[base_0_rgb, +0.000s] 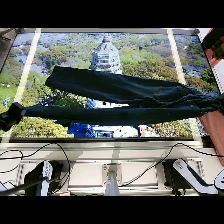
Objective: Fold the clothes and pants, and hang the long-sleeved shirts on hangers.
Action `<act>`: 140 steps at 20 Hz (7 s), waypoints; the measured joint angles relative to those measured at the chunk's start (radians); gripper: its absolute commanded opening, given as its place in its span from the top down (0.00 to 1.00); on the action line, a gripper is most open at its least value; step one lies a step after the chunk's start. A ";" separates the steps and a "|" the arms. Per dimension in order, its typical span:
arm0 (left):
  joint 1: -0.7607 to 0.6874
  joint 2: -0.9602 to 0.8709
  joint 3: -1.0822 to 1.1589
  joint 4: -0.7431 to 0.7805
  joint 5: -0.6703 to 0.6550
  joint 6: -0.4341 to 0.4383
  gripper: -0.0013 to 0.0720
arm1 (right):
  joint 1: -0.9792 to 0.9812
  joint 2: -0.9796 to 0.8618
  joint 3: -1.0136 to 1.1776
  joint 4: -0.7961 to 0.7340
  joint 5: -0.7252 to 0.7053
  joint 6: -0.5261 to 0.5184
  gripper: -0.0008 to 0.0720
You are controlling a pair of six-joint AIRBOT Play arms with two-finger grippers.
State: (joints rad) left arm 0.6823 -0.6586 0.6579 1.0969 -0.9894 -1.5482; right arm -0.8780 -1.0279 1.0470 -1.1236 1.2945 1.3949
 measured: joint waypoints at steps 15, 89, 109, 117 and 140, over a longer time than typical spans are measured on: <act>-0.410 -0.364 0.067 -0.217 0.833 0.011 0.94 | 0.143 -0.019 0.001 -0.158 -0.159 0.220 0.91; -0.358 -1.080 0.624 -0.183 0.207 -0.115 0.04 | 0.491 -0.423 0.002 0.018 -1.087 0.340 0.23; -0.533 -1.055 0.624 -0.342 0.683 0.253 0.94 | 0.491 -0.387 0.003 0.018 -0.945 0.250 0.25; -0.537 -0.791 0.624 -0.207 0.465 0.350 0.94 | 0.614 -0.313 0.073 0.076 -0.708 0.111 0.91; -0.546 -0.549 0.598 -0.181 0.163 0.364 0.94 | 1.569 -0.890 0.632 0.323 -0.545 0.175 0.91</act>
State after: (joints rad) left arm 0.1368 -1.2079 1.2556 0.9161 -0.8261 -1.1847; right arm 0.6907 -1.9182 1.6794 -0.8009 0.7498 1.5700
